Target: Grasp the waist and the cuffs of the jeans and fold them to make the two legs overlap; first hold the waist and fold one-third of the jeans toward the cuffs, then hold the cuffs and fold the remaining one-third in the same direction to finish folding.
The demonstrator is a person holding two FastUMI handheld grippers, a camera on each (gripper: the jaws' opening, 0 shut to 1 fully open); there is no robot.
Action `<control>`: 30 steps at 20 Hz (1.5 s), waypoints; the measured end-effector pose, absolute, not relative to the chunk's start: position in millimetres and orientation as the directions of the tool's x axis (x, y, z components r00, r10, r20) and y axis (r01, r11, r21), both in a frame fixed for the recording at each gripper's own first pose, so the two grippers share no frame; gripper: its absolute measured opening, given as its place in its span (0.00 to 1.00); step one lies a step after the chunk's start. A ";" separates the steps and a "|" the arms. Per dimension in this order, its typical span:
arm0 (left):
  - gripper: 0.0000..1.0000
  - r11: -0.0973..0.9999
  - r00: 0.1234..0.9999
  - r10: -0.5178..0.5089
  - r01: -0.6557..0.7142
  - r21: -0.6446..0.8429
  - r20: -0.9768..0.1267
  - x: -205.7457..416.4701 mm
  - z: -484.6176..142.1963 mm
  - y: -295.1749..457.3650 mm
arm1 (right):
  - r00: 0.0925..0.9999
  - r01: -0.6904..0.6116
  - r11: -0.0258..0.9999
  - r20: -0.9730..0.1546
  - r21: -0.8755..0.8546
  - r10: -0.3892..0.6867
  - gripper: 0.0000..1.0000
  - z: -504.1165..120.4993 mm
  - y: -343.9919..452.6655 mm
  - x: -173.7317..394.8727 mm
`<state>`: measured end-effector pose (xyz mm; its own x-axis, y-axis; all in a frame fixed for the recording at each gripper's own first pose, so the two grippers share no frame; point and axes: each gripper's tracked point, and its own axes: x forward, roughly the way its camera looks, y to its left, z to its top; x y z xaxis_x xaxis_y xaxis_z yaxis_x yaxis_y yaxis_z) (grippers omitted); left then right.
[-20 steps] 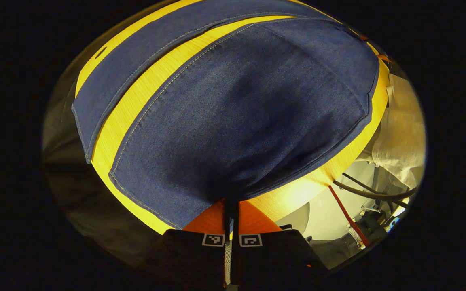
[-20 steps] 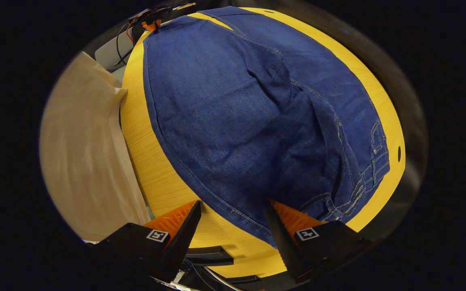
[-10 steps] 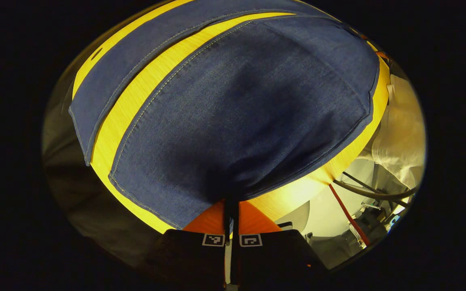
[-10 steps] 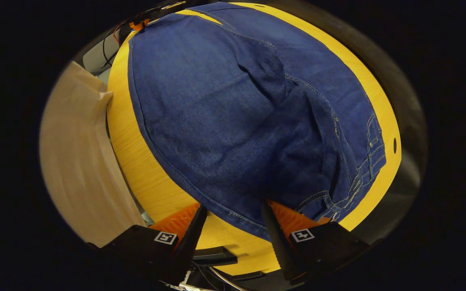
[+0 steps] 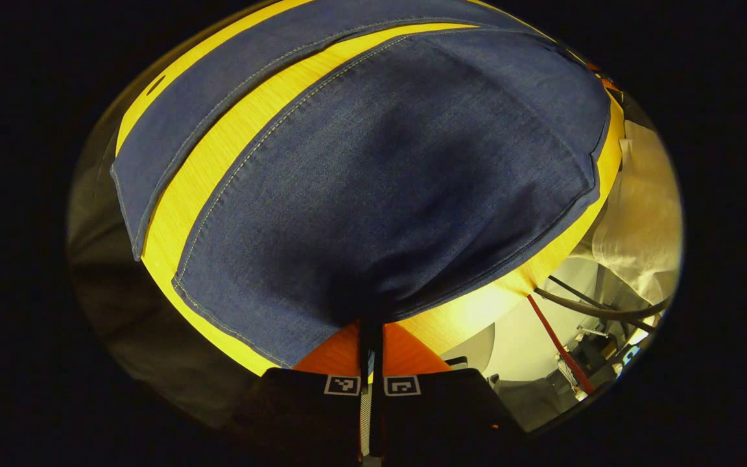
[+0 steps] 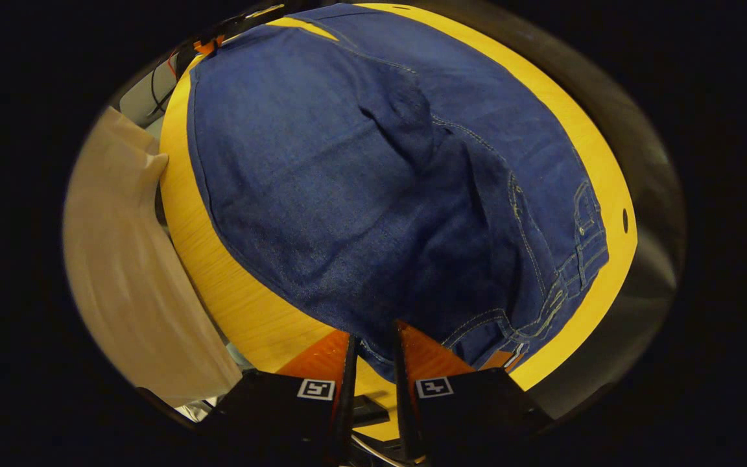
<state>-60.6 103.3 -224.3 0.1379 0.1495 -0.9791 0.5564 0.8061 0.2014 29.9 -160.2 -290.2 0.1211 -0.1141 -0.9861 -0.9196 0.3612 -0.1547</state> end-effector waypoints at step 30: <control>0.00 0.983 0.692 -0.059 -0.087 -0.164 -0.720 -10.4 -128.8 70.0 | 0.511 -0.138 0.969 -0.853 -0.203 -0.105 0.02 -208.5 -131.3 73.4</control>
<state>-10.4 70.0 -128.8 0.6916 -0.0585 -0.7199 -0.0872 0.9827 -0.1636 73.4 -131.3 -208.5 0.5108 -0.1054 -0.8532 -0.1383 0.9695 -0.2025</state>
